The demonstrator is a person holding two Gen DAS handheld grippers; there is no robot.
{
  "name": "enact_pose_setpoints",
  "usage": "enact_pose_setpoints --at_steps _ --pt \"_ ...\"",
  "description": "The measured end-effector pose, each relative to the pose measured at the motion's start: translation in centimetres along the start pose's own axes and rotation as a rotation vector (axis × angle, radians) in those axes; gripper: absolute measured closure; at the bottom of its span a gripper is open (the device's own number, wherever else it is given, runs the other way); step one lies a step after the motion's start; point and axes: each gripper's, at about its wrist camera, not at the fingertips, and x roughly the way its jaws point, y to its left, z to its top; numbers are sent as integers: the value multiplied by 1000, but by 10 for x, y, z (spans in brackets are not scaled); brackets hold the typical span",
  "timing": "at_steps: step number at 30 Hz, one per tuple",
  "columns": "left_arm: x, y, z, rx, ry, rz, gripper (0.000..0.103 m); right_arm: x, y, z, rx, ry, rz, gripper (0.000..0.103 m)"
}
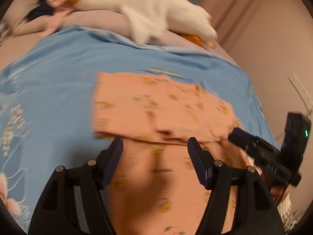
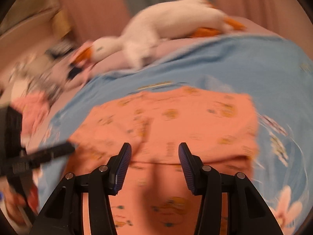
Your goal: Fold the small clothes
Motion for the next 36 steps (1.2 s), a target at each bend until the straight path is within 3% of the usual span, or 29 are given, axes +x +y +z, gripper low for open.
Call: enact_pose_setpoints --at_steps 6,10,11,12,13,14,18,22,25,29,36 --pt "-11 27 -5 -70 -12 20 35 32 74 4 -322 63 110 53" --pt "-9 28 -4 -63 -9 16 35 62 100 8 -461 115 83 54" --pt "-12 30 -6 -61 -5 12 35 68 101 9 -474 119 74 56" --pt "-11 31 -6 -61 -1 11 35 74 101 12 -478 123 64 75" --pt "-9 31 -5 -63 3 9 35 80 99 15 -465 132 66 95" --pt "-7 30 -5 -64 9 5 35 85 95 19 -437 139 69 96" --pt "-4 26 -3 -58 14 -3 35 76 66 24 -262 70 75 97" --pt "0 19 -1 -49 21 -15 35 33 11 31 -7 -88 95 97" --pt "4 13 -2 -49 30 -25 35 5 -30 22 129 -184 37 97" --pt "10 5 -4 -46 49 -38 35 -4 -72 -1 241 -197 -92 97" --pt "16 -5 -5 -20 69 -34 35 4 -106 -18 373 -157 -94 97"
